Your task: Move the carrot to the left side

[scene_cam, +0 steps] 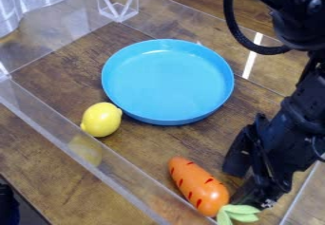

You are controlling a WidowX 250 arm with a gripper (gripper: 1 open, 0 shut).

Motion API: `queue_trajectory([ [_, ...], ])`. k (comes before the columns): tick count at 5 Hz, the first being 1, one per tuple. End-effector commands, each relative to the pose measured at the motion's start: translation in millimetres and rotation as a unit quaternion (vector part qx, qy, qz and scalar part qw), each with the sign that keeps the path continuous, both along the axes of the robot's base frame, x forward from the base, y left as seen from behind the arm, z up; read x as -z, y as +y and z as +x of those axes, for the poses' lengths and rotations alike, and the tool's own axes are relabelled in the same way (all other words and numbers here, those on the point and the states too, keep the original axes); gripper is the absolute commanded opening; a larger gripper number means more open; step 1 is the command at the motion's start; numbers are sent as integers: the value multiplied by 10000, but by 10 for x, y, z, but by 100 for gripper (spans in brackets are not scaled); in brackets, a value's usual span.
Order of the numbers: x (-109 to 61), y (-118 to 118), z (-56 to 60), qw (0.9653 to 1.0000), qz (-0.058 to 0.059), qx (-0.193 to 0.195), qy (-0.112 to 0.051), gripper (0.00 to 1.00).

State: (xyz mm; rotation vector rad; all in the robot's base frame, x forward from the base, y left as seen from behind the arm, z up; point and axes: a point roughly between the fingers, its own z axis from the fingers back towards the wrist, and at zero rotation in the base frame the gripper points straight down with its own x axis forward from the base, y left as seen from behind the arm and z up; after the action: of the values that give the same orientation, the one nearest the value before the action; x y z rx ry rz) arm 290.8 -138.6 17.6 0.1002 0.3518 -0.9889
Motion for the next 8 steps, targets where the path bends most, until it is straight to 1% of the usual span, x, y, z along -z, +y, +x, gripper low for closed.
queue_trajectory([
  [1,19,155,-2,9997,79,-208,132,100],
  [4,-16,317,21,9985,278,-409,228,100],
  [5,-22,358,32,9982,323,-457,236,0],
  [6,-41,423,33,9979,367,-492,226,100],
  [7,-57,438,40,9977,382,-523,215,0],
  [8,-73,460,42,9975,402,-552,204,0],
])
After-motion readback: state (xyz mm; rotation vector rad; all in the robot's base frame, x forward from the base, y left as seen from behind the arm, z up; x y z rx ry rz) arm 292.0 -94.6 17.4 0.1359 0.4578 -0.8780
